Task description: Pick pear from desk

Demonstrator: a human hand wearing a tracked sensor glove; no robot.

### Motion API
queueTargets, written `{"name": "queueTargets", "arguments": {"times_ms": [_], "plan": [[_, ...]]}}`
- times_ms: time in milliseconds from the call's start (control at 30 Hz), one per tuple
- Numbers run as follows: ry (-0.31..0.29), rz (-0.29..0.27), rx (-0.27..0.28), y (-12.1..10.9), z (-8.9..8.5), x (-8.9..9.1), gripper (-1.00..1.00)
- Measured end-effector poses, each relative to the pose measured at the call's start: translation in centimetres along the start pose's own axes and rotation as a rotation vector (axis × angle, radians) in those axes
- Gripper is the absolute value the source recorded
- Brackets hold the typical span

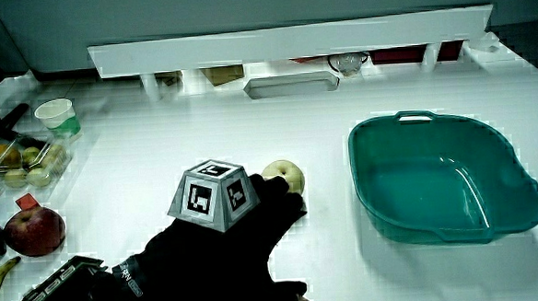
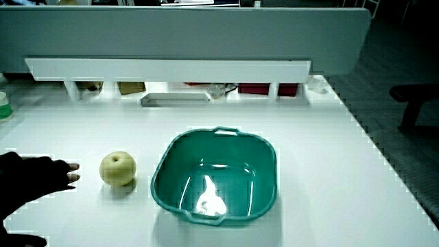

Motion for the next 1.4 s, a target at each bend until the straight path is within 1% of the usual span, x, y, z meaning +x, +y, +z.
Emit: {"name": "queueTargets", "arguments": {"times_ms": [33, 67, 100, 133, 167, 200, 233, 300, 333, 367, 400, 433, 467, 500, 533, 567, 600, 633, 667, 700, 733, 767, 800, 833, 867, 900, 933, 967, 1000, 1033, 1067, 1167, 1200, 1267, 1300, 1400], "plan": [[-0.025, 0.001, -0.018, 0.3, -0.1, -0.3, 0.0], [0.019, -0.018, 0.011, 0.5, 0.2, -0.4, 0.0], [-0.086, -0.015, -0.034, 1.3, -0.9, -1.4, 0.0], [-0.04, -0.005, 0.003, 1.4, -0.4, -1.3, 0.0], [-0.025, -0.008, 0.013, 1.7, -0.2, -1.6, 0.0], [-0.002, 0.004, 0.033, 1.9, 0.1, -1.7, 0.0], [-0.093, 0.01, -0.005, 2.4, -0.2, -2.4, 0.0], [-0.071, 0.041, -0.005, 2.7, 0.8, -2.4, 0.0], [-0.101, 0.037, 0.002, 3.2, 0.5, -2.9, 0.0], [-0.082, 0.042, 0.011, 3.4, 0.9, -2.9, 0.0], [-0.076, 0.055, 0.011, 3.7, 1.1, -3.1, 0.0], [-0.097, 0.037, 0.017, 4.2, 0.8, -3.7, 0.0], [-0.126, 0.053, -0.004, 4.5, 1.2, -3.8, 0.0], [-0.114, 0.06, 0.017, 4.7, 1.4, -3.9, 0.0], [-0.155, 0.089, -0.019, 5.1, 1.5, -4.2, 0.0], [-0.155, 0.093, -0.027, 5.5, 1.6, -4.4, 0.0], [-0.148, 0.076, 0.019, 6.1, 1.6, -4.7, 0.0], [-0.18, 0.104, -0.023, 6.7, 1.6, -5.0, 0.0], [-0.162, 0.089, 0.007, 7.1, 1.8, -5.1, 0.0], [-0.184, 0.116, -0.031, 7.6, 1.7, -5.5, 0.0], [-0.194, 0.112, -0.015, 8.2, 1.6, -5.8, 0.0], [-0.202, 0.112, -0.009, 8.6, 1.6, -6.1, 0.0], [-0.195, 0.1, -0.014, 9.0, 1.7, -6.3, 0.0], [-0.202, 0.132, -0.042, 10.4, 0.2, -8.0, 0.0], [-0.229, 0.123, -0.032, 9.7, 1.8, -6.6, 0.0], [-0.238, 0.129, -0.043, 10.1, 1.9, -6.6, 0.0], [-0.277, 0.15, -0.07, 10.5, 1.8, -6.9, 0.0], [-0.291, 0.159, -0.078, 10.9, 1.9, -6.9, 0.0], [-0.301, 0.159, -0.081, 11.4, 1.8, -7.1, 0.0], [-0.286, 0.147, -0.08, 11.8, 2.0, -7.0, 0.0], [-0.31, 0.16, -0.09, 12.3, 1.7, -7.3, 0.0], [-0.305, 0.157, -0.112, 13.7, 1.5, -7.7, 0.0], [-0.317, 0.178, -0.129, 14.1, 1.4, -7.8, 0.0], [-0.328, 0.182, -0.149, 15.1, 1.0, -8.3, 0.0], [-0.346, 0.189, -0.159, 15.7, 0.6, -8.6, 0.0], [-0.362, 0.218, -0.2, 16.7, 0.1, -9.0, 0.0]]}}
